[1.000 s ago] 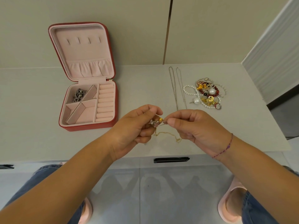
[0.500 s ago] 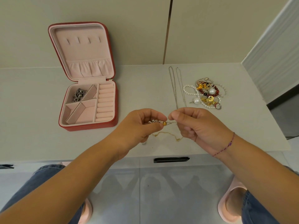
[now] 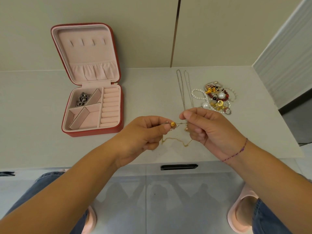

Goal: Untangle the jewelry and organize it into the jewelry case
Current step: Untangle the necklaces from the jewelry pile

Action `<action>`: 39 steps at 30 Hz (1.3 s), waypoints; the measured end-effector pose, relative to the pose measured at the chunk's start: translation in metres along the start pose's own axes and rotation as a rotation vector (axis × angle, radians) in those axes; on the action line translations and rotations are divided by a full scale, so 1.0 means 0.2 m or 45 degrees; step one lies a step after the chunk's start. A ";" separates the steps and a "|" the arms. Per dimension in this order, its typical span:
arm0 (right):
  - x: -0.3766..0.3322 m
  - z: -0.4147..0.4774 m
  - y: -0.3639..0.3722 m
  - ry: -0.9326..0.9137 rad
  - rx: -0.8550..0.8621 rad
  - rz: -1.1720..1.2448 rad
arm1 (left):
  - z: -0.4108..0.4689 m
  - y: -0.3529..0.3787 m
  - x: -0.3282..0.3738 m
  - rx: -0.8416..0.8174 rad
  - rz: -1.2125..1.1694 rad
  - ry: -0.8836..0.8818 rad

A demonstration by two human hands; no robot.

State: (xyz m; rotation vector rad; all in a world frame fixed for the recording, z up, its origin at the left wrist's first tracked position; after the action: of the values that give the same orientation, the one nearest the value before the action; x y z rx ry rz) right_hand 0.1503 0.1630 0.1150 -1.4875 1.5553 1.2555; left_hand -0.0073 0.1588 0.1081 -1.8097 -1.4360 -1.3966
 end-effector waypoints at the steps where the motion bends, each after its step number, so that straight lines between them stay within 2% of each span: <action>1: 0.00 0.00 0.00 0.000 -0.008 -0.001 | 0.00 0.00 0.00 -0.013 -0.042 -0.003; 10: -0.01 -0.01 0.02 -0.009 -0.092 -0.048 | 0.01 0.00 0.01 -0.010 -0.295 0.009; 16: -0.02 -0.02 0.03 -0.049 -0.082 -0.251 | 0.01 0.00 0.02 0.003 -0.219 0.045; 23: -0.01 -0.02 0.03 -0.045 -0.024 -0.340 | 0.01 -0.02 0.03 0.103 -0.122 0.126; 29: -0.01 -0.03 0.02 -0.024 0.036 -0.420 | 0.01 -0.02 0.03 0.094 -0.114 0.127; 33: -0.01 -0.03 0.02 -0.013 0.054 -0.399 | 0.01 -0.02 0.03 0.105 -0.136 0.113; 39: -0.02 -0.04 0.03 -0.027 -0.044 -0.329 | 0.01 -0.03 0.03 0.170 -0.163 0.071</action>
State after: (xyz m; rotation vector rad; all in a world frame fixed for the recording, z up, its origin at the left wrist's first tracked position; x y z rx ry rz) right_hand 0.1463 0.1573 0.1226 -1.6324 1.2851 1.1484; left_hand -0.0121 0.1656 0.1117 -1.6092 -1.6005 -1.3660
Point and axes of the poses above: each hand's wrist, its own z-axis towards the middle knuckle, its own y-axis out of the palm, x = y × z, the point moved 5 cm from there along z, towards the middle knuckle, and after that the axes turned 3 degrees about x, right-handed, at the moved point
